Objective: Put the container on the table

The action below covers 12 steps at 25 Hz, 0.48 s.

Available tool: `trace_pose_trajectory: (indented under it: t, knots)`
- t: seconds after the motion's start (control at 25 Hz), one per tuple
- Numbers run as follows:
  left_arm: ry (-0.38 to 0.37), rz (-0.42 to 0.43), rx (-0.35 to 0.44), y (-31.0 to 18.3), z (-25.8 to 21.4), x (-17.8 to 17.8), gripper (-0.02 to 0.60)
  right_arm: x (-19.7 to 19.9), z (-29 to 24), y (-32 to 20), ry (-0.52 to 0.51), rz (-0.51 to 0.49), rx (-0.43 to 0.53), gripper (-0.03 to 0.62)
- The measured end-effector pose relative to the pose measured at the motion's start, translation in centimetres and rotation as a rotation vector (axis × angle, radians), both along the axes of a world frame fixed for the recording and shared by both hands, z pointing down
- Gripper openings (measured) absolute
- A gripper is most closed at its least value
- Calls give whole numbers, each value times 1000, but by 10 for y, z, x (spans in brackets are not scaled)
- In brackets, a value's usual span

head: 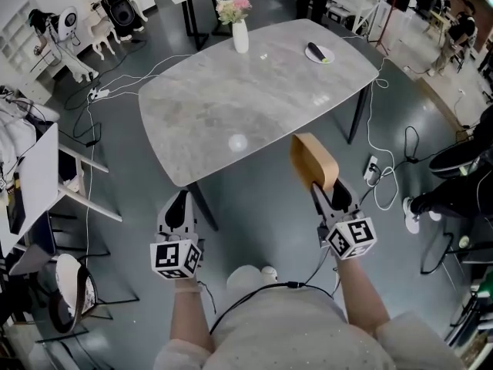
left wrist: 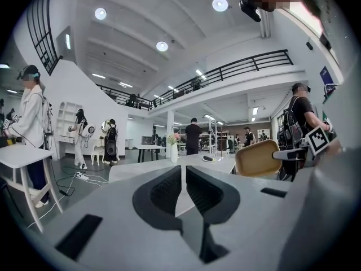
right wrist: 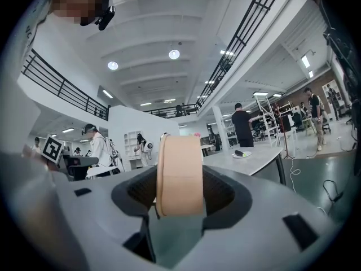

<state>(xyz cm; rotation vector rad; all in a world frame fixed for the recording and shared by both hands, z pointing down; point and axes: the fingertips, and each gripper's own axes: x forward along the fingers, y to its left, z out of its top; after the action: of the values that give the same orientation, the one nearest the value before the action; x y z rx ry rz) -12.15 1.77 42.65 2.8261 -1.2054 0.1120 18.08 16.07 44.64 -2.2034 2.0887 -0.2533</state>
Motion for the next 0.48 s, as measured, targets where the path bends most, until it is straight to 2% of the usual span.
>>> trace_pose_trajectory:
  t: [0.48]
  knots:
    - [0, -10, 19, -40, 0, 4, 29, 7, 0, -37, -8, -2, 18, 232]
